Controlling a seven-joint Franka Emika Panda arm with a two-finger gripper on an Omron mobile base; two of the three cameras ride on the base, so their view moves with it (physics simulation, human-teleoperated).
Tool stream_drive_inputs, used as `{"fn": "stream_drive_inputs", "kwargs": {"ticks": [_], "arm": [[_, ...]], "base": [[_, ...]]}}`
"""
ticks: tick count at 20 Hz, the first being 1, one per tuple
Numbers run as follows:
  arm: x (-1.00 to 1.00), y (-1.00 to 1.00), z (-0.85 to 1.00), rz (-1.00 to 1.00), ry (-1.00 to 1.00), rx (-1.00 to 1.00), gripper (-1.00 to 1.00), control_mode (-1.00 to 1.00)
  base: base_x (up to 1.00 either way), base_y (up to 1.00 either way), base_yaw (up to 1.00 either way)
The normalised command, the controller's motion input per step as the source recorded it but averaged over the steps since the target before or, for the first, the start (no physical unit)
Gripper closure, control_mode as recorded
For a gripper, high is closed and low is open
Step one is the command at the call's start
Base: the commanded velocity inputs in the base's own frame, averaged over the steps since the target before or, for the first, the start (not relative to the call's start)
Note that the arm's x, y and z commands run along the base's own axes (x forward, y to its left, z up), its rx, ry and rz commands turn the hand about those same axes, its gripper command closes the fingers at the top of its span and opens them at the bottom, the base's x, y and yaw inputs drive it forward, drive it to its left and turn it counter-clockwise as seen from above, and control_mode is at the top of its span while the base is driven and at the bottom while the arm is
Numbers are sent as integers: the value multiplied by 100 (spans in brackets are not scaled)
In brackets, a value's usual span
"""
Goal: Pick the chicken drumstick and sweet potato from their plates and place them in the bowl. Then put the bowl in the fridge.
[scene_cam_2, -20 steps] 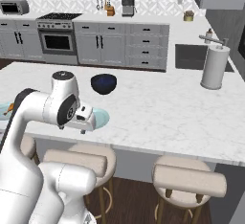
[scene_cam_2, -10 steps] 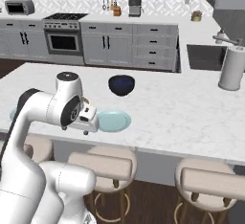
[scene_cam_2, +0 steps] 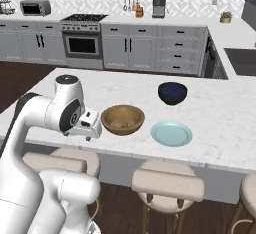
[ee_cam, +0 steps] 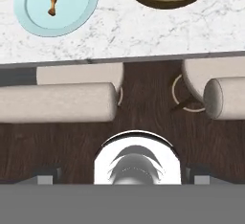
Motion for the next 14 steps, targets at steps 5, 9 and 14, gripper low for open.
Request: {"fn": "stream_drive_inputs", "kwargs": {"ticks": [5, 9, 14], "arm": [[0, 0, 0, 0, 0, 0, -100, 100], [9, 17, 0, 0, 0, 0, -100, -100], [72, 100, -7, -1, 0, -8, -100, -100]], "base": [[68, -2, 0], [38, -5, 0], [0, 0, 0]]}}
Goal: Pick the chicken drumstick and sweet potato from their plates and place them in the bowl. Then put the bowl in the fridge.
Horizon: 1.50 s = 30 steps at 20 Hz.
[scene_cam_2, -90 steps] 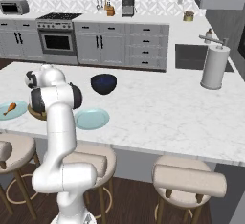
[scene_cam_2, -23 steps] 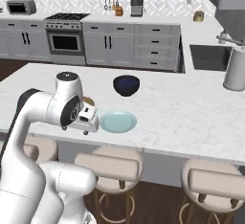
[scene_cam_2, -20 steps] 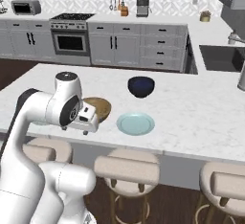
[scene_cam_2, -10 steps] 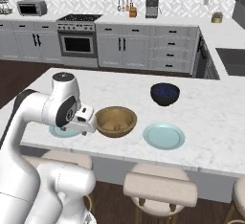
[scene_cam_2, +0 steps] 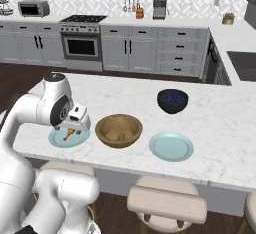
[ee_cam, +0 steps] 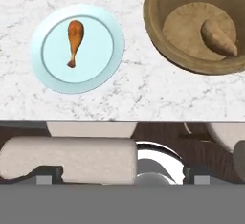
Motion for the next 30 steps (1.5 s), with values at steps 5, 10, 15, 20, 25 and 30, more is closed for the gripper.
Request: {"fn": "stream_drive_inputs", "kwargs": {"ticks": [5, 10, 15, 20, 25, 30], "arm": [[99, 98, -20, -5, 3, -2, -100, -100], [96, 48, -45, -6, 4, 0, -100, -100], [82, 0, -64, -1, 1, 4, -100, -100], [62, 12, -65, 0, 2, 0, -100, -100], [42, 23, -48, 0, 3, 0, -100, -100], [13, 4, -27, 0, 0, 0, -100, -100]], "base": [[0, 0, 0], [0, 0, 0], [0, 0, 0], [0, 0, 0], [0, 0, 0], [0, 0, 0]]}}
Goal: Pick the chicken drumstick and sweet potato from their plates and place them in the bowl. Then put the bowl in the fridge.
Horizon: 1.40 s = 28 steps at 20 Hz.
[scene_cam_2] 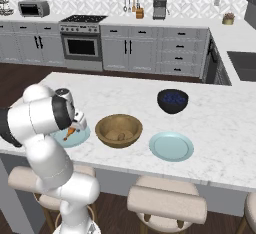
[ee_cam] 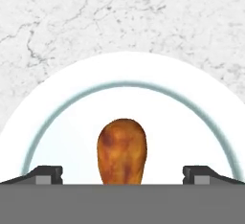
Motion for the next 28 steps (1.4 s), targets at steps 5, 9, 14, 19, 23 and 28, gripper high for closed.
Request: {"fn": "stream_drive_inputs", "kwargs": {"ticks": [5, 9, 14, 19, 23, 28], "arm": [[2, 0, -39, 0, 0, 0, -100, -100], [0, 0, -35, 0, 0, 0, 100, -100], [20, 1, 0, 0, 0, 0, 100, -100], [9, 3, 68, -1, 0, 0, 100, -100], [-51, -62, 88, -4, -3, 0, 100, -100], [-52, -100, 80, -3, 1, 3, 100, -100]], "base": [[0, 0, 0], [0, 0, 0], [0, 0, 0], [0, 0, 0], [0, 0, 0], [0, 0, 0]]}}
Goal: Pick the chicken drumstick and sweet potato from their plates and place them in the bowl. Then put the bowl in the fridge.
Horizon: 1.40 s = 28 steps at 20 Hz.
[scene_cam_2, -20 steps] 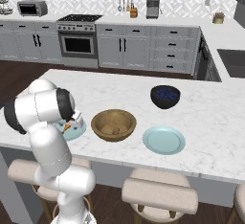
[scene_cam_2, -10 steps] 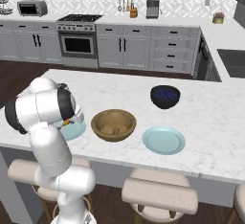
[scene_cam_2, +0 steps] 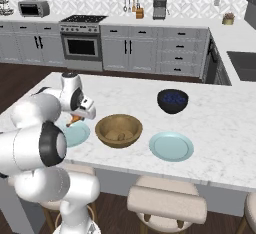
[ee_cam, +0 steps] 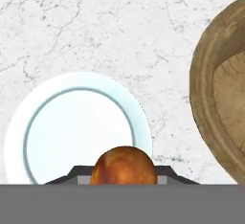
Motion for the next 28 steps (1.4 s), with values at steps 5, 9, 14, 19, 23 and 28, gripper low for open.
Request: {"fn": "stream_drive_inputs", "kwargs": {"ticks": [5, 9, 14, 19, 23, 28], "arm": [[-29, -100, 70, -4, 4, 1, 100, -100], [-22, -100, 34, -1, 7, 1, 100, -100], [7, -87, -6, -2, 2, 5, 100, -100], [47, -23, -29, 0, 5, 4, 100, -100], [30, 0, -79, 0, 0, 0, 100, -100], [27, 0, -53, 0, 0, 0, 100, -100]], "base": [[0, 0, 0], [0, 0, 0], [0, 0, 0], [0, 0, 0], [0, 0, 0], [0, 0, 0]]}}
